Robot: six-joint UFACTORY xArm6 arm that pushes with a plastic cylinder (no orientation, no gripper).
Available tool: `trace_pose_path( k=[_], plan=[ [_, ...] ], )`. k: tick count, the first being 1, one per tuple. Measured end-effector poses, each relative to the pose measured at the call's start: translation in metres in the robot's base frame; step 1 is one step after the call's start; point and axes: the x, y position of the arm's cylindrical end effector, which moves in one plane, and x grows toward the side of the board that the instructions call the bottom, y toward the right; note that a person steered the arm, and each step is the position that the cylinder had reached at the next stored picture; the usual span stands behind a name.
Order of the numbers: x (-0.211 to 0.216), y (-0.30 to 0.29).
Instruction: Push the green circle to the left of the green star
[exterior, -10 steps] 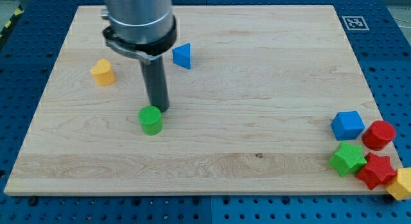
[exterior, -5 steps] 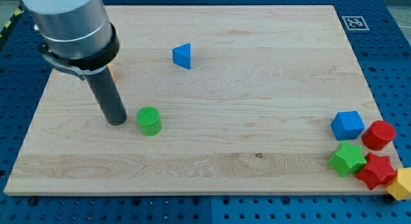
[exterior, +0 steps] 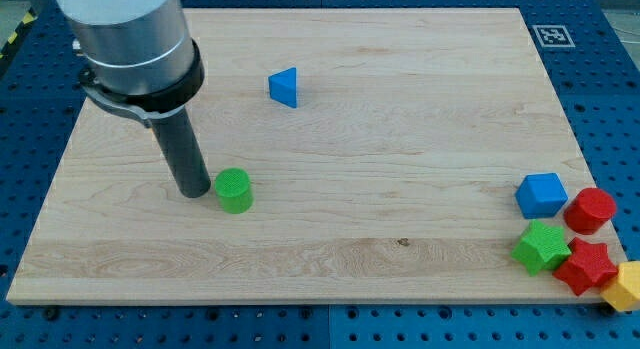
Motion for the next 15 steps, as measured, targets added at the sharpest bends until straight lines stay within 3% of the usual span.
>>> trace_pose_path(
  k=[3, 7, 9, 11, 15],
  plan=[
    [0.002, 0.010],
    [0.040, 0.092],
    [0.026, 0.098],
    [-0.015, 0.091],
    [0.021, 0.126]
  ],
)
